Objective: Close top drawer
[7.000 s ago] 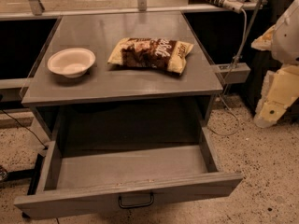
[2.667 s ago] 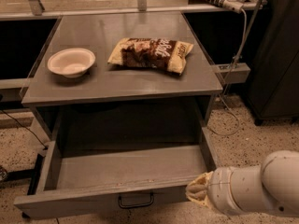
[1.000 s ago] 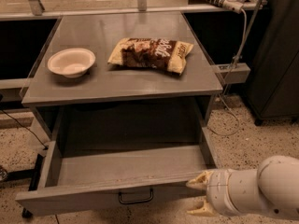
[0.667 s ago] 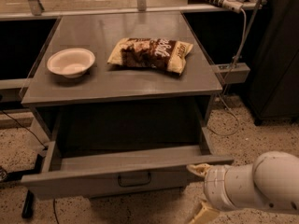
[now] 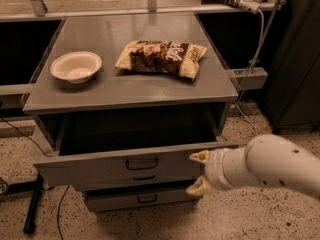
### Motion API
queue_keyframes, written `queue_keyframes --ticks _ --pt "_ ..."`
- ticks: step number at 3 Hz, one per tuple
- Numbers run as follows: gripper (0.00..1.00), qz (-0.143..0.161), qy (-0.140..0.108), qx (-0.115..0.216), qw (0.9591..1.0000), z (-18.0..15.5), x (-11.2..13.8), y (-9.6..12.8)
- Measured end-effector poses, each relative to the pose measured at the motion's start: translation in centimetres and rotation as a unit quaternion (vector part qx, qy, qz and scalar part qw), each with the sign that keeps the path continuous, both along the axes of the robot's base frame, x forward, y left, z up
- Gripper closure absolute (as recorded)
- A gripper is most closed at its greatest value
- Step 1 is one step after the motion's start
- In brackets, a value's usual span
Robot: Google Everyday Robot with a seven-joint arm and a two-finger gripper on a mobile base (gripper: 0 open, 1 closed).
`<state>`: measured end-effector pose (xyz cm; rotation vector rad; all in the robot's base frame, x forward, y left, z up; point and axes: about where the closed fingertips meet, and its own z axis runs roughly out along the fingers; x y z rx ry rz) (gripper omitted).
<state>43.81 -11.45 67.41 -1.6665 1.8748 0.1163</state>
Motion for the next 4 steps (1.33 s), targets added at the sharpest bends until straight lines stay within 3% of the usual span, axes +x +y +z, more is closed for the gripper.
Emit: queue_keyframes --ticks 2,3,4 --pt "0.88 -0.011 -0.006 -0.037 0.9993 -1.8 8.8 -0.6" --pt "0.86 -0.011 -0.006 -0.037 0.9993 -1.8 8.7 -0.6" --pt "0.62 -0.011 -0.006 -0.037 0.9993 -1.8 8.7 -0.6"
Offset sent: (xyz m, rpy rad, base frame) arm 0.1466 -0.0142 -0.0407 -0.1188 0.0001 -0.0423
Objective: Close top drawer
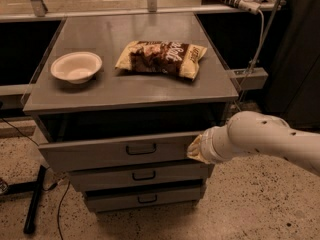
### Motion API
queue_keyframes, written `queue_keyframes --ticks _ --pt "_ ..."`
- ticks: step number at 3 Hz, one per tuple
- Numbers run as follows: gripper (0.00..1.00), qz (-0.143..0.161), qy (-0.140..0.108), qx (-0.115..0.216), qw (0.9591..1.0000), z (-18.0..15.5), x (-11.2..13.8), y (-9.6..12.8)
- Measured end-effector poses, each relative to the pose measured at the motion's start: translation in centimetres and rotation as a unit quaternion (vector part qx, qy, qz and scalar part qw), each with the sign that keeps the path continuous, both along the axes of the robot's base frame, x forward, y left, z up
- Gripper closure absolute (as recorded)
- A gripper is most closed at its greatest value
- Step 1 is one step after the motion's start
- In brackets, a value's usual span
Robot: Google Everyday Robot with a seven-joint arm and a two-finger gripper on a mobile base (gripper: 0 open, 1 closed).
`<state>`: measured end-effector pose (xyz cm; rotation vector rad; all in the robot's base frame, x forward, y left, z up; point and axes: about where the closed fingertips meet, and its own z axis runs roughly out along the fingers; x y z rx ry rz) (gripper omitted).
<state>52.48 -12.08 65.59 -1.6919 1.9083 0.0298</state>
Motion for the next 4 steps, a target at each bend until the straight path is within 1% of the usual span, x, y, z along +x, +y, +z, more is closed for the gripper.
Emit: queue_keyframes --ticks 2,3,4 --pt "0.16 0.000 0.000 0.000 1.0000 0.00 0.00 0.00" --pt "0.00 0.000 0.000 0.000 1.0000 0.00 0.00 0.00" --pt "0.00 0.000 0.000 0.000 1.0000 0.01 0.00 0.00"
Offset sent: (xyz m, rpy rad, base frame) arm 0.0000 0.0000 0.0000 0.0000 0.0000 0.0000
